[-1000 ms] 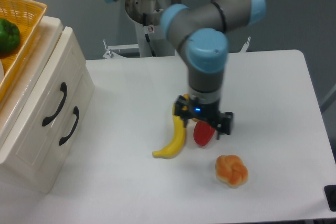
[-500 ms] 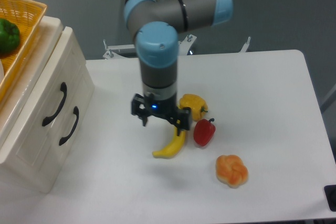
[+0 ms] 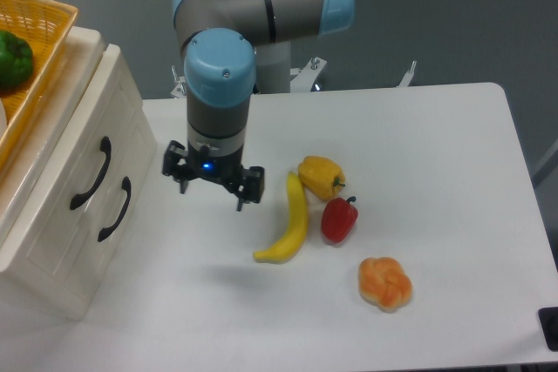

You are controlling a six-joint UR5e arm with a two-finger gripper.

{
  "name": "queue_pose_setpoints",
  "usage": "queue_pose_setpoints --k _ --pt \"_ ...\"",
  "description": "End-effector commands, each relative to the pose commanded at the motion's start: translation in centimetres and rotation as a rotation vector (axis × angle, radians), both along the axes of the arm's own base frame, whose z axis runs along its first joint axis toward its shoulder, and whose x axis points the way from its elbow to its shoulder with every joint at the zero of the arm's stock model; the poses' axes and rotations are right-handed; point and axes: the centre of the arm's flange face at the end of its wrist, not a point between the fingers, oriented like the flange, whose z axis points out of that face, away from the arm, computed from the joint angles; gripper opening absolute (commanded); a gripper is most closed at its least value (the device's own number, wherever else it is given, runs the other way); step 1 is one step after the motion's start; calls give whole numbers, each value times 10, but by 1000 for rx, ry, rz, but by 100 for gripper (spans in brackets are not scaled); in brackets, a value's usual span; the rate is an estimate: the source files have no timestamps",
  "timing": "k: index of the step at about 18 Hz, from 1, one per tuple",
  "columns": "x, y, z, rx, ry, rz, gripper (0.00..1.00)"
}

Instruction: Slide the top white drawer open

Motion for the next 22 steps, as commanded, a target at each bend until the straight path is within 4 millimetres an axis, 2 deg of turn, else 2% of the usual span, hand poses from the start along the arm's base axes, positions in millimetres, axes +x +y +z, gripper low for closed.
queue_pose_setpoints --k 2,6,11,14,17,22 --pt "18 2 4 2 -3 8 100" --pt "37 2 7 1 -25 45 100" --pt "50 -1 -1 2 -49 51 100" --pt "52 2 4 71 -138 59 100" --pt "62 2 12 85 -139 47 100" --pt "74 6 11 75 -138 26 100"
